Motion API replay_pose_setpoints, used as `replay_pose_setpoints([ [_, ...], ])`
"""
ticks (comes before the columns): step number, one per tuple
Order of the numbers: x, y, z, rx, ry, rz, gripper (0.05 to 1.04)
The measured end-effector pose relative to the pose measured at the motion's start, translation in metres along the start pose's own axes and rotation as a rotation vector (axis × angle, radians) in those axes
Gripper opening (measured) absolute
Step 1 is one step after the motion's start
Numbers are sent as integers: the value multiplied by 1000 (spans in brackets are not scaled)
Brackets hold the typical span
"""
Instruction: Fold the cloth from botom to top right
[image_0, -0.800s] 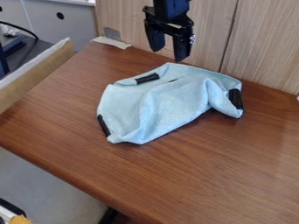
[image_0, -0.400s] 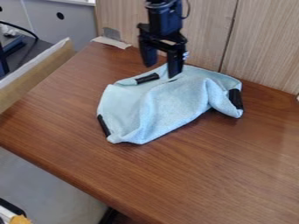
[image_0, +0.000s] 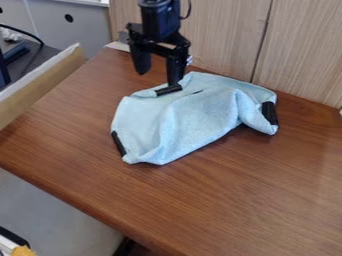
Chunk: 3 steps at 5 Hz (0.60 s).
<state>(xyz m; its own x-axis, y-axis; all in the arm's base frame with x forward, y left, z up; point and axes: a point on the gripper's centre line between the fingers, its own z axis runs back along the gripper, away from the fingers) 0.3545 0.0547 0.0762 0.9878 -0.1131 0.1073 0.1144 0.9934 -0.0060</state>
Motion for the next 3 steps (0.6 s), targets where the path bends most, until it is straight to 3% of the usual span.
replay_pose_setpoints([
  [1, -24, 19, -18, 38, -27, 144, 1000],
  [3, -62, 43, -50, 68, 18, 258, 1000],
])
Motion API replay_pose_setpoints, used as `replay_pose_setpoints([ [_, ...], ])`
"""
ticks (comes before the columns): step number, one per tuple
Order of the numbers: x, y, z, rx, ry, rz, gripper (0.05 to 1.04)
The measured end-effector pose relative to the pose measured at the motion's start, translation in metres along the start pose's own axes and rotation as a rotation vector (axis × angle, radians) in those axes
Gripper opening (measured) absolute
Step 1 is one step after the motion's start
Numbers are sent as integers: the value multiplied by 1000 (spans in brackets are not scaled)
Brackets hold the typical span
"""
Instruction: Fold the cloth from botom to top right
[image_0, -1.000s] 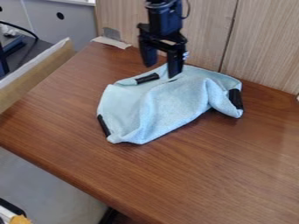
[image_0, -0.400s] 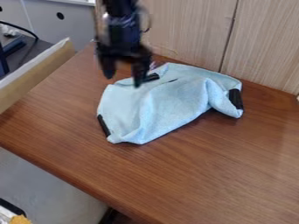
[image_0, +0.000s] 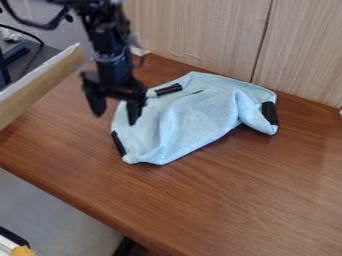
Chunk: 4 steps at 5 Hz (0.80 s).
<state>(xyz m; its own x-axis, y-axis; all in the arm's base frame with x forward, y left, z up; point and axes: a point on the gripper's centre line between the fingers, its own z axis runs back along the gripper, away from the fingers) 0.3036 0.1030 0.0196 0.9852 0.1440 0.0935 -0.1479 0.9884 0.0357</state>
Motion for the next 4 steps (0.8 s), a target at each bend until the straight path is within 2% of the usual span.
replay_pose_setpoints([
  [1, -7, 5, -11, 22, 17, 7, 1000],
  [3, -8, 5, -35, 27, 53, -3, 968],
  [4, -9, -1, -35, 51, 44, -3, 706],
])
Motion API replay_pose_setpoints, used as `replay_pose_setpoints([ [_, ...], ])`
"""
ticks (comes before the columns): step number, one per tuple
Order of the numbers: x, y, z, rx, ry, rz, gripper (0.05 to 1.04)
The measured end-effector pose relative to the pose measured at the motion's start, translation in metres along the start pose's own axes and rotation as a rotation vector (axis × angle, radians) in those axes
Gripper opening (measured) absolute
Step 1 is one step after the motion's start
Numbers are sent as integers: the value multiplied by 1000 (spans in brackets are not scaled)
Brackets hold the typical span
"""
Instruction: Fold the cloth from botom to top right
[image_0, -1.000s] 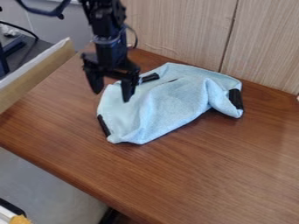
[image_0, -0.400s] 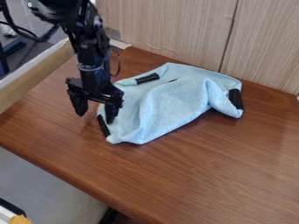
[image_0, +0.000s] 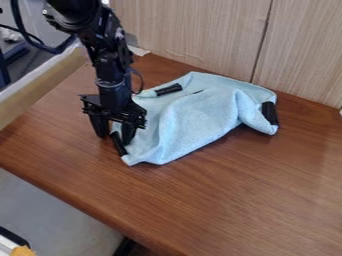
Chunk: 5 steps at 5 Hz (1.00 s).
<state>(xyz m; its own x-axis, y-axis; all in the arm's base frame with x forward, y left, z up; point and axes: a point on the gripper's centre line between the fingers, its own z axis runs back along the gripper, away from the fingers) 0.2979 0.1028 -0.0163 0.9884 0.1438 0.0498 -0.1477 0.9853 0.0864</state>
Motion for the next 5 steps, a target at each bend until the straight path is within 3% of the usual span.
replay_pose_setpoints([
  [1, 0, -1, 0, 17, 1, -17, 424],
  [2, 0, -1, 0, 20, 4, -11, 231],
  [3, -7, 3, 0, 35, 22, 8, 112],
  [5, -30, 31, 8, 33, 63, 90, 64],
])
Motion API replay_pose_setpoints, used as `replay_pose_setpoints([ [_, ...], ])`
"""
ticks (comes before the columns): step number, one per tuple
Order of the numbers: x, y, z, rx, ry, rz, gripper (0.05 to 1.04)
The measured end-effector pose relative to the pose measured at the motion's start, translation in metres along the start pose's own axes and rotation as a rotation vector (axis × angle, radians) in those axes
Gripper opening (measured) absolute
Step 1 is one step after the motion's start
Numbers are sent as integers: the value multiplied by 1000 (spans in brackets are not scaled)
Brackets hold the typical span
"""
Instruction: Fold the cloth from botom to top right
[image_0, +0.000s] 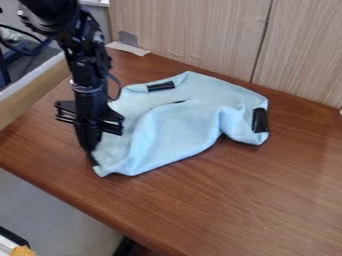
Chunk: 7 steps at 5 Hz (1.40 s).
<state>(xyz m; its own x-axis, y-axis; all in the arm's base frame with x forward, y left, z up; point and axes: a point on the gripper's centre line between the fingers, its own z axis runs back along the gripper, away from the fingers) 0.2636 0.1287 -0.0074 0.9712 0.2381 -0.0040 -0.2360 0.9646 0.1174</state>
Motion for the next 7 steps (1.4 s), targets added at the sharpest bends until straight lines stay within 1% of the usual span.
replay_pose_setpoints([
  [1, -3, 4, 25, 2, -50, -3, 64],
  [2, -9, 6, 49, -11, -89, 4, 64],
  [3, -7, -1, 67, -66, -111, 7, 64],
  [4, 11, -25, 87, -113, -145, -28, 64],
  [5, 36, -58, 100, -125, -160, -106, 64],
  [6, 59, -96, 101, -132, -152, -167, 64],
  [7, 81, -134, 91, -135, -141, -230, 63],
])
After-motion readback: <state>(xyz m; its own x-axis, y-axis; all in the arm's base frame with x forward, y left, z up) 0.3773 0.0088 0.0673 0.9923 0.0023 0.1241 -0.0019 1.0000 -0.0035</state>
